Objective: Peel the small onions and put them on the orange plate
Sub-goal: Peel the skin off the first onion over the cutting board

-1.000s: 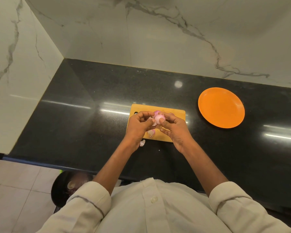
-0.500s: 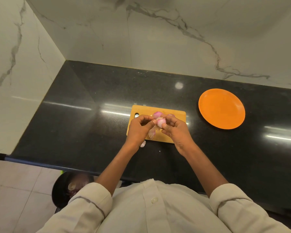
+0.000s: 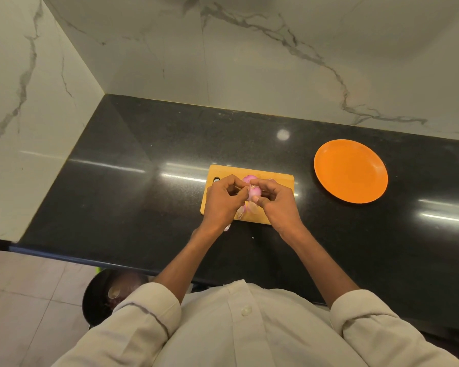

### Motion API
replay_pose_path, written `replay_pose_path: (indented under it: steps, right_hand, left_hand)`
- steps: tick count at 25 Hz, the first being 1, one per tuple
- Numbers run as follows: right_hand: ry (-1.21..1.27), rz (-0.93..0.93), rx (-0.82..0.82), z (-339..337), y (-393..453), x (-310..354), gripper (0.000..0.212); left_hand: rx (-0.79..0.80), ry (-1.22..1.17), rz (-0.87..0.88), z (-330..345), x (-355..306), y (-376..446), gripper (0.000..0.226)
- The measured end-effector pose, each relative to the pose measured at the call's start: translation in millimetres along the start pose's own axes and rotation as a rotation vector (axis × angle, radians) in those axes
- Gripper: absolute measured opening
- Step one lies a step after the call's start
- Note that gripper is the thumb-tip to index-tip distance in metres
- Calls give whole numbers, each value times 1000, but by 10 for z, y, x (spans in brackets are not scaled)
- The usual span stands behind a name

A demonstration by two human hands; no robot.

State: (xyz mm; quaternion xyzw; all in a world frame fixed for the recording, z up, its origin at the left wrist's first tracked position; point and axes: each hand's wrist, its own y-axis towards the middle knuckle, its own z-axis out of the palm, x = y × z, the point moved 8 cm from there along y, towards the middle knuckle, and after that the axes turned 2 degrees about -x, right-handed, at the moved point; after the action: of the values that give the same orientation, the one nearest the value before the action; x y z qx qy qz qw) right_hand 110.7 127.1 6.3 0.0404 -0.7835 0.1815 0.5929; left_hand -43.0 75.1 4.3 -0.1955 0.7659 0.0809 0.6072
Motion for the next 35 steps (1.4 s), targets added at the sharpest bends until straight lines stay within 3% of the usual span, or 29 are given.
replay_pose_path:
  steps: [4, 8, 15, 24, 30, 33, 35]
  right_hand:
    - [15, -19, -15, 3, -8, 27, 38]
    - [18, -22, -36, -25, 13, 26, 38]
    - [45, -19, -28, -62, -13, 50, 38]
    - [28, -40, 35, -9, -16, 77, 37]
    - [73, -59, 34, -9, -24, 117, 38]
    - [97, -60, -4, -52, -19, 157, 34]
    - [113, -54, -19, -82, -9, 172, 33]
  left_hand:
    - [-62, -53, -65, -46, 68, 24, 10]
    - [0, -195, -99, -25, 45, 9, 11]
    - [70, -45, 53, -16, -38, -5, 10]
    - [1, 87, 109, -45, -169, 24, 19]
    - [-98, -30, -9, -59, -113, 27, 20]
    - [-40, -235, -101, -44, -38, 48, 10]
    - [-6, -283, -106, -22, -31, 49, 15]
